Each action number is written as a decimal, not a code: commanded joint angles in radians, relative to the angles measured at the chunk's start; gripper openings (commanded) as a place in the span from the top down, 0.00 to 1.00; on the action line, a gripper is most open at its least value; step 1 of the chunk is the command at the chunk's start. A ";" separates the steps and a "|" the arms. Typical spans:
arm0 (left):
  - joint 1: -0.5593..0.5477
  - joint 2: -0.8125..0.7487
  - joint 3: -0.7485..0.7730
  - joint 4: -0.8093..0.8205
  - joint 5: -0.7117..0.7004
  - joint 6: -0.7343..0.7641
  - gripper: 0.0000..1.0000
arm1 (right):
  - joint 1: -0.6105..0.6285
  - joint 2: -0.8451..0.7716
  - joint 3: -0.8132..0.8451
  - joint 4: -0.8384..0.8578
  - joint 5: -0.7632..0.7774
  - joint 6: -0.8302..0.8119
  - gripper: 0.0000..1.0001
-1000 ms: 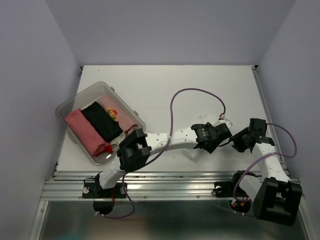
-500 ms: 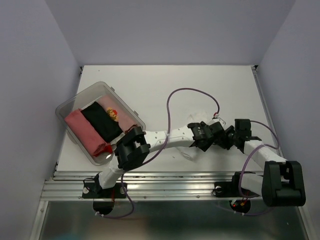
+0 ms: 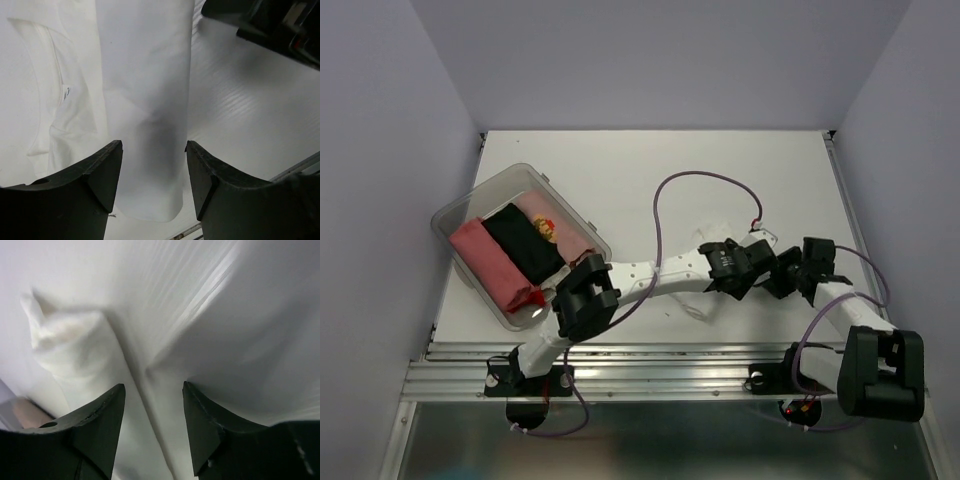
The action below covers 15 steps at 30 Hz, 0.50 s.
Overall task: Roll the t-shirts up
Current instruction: Roll the T-shirt to the center of the board.
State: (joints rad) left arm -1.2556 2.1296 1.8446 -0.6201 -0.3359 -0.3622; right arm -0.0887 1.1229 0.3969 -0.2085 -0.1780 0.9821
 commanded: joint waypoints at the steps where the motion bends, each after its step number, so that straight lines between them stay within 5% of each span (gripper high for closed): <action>1: -0.028 0.058 0.132 -0.067 -0.084 -0.027 0.35 | -0.155 0.034 0.013 -0.061 0.005 -0.101 0.42; 8: -0.042 0.205 0.304 -0.190 -0.198 -0.024 0.30 | -0.215 0.043 0.042 -0.072 -0.018 -0.152 0.40; 15: -0.050 0.262 0.317 -0.207 -0.259 -0.021 0.26 | -0.215 0.049 0.037 -0.071 -0.025 -0.157 0.39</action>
State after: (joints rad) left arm -1.2976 2.3917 2.1124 -0.7753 -0.5190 -0.3759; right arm -0.2951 1.1538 0.4309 -0.2153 -0.2188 0.8604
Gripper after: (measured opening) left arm 0.735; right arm 0.608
